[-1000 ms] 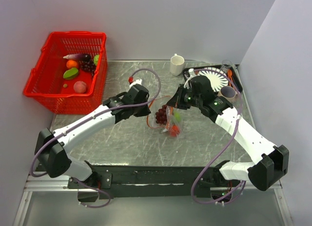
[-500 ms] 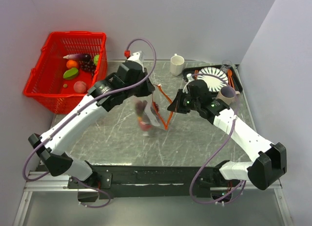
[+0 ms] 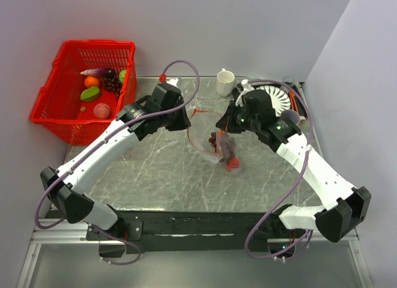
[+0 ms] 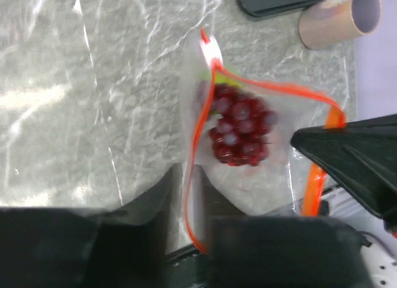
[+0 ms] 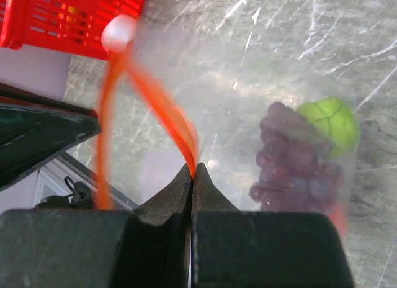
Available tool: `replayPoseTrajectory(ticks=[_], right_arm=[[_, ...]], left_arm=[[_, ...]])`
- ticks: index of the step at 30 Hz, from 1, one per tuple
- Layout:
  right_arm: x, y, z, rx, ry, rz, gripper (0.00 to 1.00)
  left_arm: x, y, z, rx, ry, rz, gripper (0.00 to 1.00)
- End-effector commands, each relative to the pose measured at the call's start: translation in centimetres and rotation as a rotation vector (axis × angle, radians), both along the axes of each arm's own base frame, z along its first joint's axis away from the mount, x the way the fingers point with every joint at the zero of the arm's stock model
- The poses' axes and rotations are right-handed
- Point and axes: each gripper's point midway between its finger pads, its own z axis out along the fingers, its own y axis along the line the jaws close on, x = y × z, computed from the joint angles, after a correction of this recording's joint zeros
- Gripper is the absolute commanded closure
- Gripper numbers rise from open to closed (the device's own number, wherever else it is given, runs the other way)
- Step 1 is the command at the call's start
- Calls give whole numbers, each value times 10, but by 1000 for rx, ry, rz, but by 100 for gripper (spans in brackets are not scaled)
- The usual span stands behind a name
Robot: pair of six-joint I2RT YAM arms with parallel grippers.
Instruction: Place the food in the zip-top bag and seal the zipper
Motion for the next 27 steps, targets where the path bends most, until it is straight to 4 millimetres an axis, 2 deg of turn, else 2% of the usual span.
replayPoseTrajectory(ticks=[1, 4, 6, 7, 9, 10, 11, 13, 14, 16, 17, 19, 20, 22, 23, 24, 25, 27], right_arm=[[-1, 8, -16, 16, 22, 26, 100], [-2, 13, -31, 30, 64, 41, 100], [-2, 16, -35, 37, 76, 46, 100], [-2, 18, -34, 46, 75, 54, 100], [-1, 20, -34, 51, 78, 60, 100], [-1, 21, -34, 56, 75, 63, 100], [0, 21, -33, 61, 73, 62, 100], [1, 23, -32, 72, 66, 67, 100], [0, 25, -33, 75, 71, 75, 100], [1, 26, -33, 77, 71, 81, 100], [1, 28, -34, 75, 70, 90, 100], [2, 27, -34, 70, 69, 91, 100], [3, 27, -34, 64, 63, 92, 100], [5, 26, -35, 57, 58, 87, 100], [6, 27, -36, 52, 56, 88, 100], [6, 26, -39, 48, 58, 86, 100], [7, 26, -40, 43, 58, 85, 100], [8, 26, -46, 37, 68, 85, 100]], left_arm=[[11, -10, 13, -131, -39, -59, 34], [13, -5, 14, -142, -46, -48, 12], [13, 7, 27, -123, -79, -28, 9], [11, 13, 40, -118, -90, -24, 7], [17, 39, 55, -70, -133, 36, 7], [21, 52, 74, -65, -172, 70, 8], [24, 77, 75, -29, -157, 124, 9], [31, 109, 91, 3, -195, 192, 10], [37, 138, 96, 12, -199, 262, 10], [42, 167, 108, 26, -237, 320, 10], [48, 195, 116, 43, -267, 401, 8], [54, 223, 122, 76, -295, 479, 1], [61, 249, 121, 103, -295, 553, 1], [69, 272, 123, 127, -295, 600, 1], [80, 297, 113, 145, -263, 655, 1], [85, 307, 111, 141, -255, 670, 1], [95, 327, 99, 150, -223, 714, 1], [107, 341, 85, 139, -197, 726, 1]])
